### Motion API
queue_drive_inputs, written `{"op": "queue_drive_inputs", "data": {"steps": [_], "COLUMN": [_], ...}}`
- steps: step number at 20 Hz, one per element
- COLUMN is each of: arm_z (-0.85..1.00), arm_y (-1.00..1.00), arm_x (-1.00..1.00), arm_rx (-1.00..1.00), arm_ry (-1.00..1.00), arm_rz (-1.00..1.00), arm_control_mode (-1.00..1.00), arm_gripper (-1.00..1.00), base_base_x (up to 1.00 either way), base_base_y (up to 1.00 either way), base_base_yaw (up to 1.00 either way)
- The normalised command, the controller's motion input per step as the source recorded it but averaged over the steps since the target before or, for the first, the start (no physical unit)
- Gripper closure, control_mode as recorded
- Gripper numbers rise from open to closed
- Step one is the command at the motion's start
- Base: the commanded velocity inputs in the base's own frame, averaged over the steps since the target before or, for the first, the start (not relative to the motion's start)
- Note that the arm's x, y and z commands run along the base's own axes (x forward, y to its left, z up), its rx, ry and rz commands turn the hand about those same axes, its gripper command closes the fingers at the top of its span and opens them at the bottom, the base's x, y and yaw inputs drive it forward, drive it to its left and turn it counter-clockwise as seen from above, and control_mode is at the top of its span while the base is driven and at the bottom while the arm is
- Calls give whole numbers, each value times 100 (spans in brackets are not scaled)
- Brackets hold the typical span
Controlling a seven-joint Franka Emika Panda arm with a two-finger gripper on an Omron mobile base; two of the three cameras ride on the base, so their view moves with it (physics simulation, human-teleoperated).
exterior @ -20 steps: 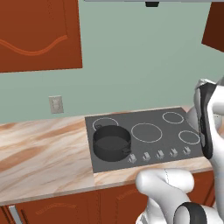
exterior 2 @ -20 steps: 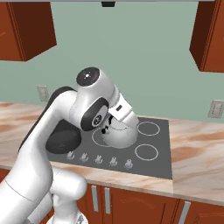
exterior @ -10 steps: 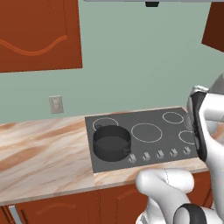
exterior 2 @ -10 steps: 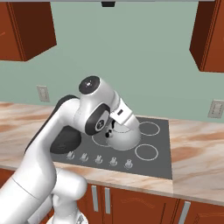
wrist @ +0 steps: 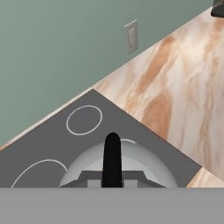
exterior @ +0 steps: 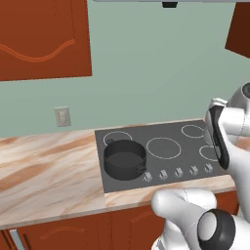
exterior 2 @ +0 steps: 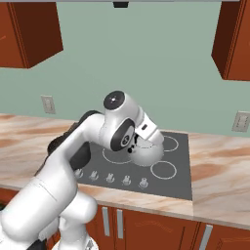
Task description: Pick the kettle from the counter and place it on a stove burner. Then turn the burner on.
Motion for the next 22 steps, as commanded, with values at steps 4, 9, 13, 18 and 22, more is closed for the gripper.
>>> {"op": "queue_drive_inputs", "data": {"steps": [4, 9, 13, 18, 22], "arm_z": [-27, -24, -28, -33, -33], "arm_y": [-37, -34, -29, -22, -8], "arm_x": [42, 50, 38, 23, 20], "arm_rx": [0, 0, 0, 0, 3], "arm_ry": [6, 11, 10, 7, 5], "arm_rz": [0, 0, 0, 0, 0], "arm_control_mode": [-100, -100, -100, -100, -100], "arm_gripper": [100, 100, 100, 100, 100], "base_base_x": [0, 0, 0, 0, 0], "base_base_y": [0, 0, 0, 0, 0], "base_base_yaw": [0, 0, 0, 0, 0]}}
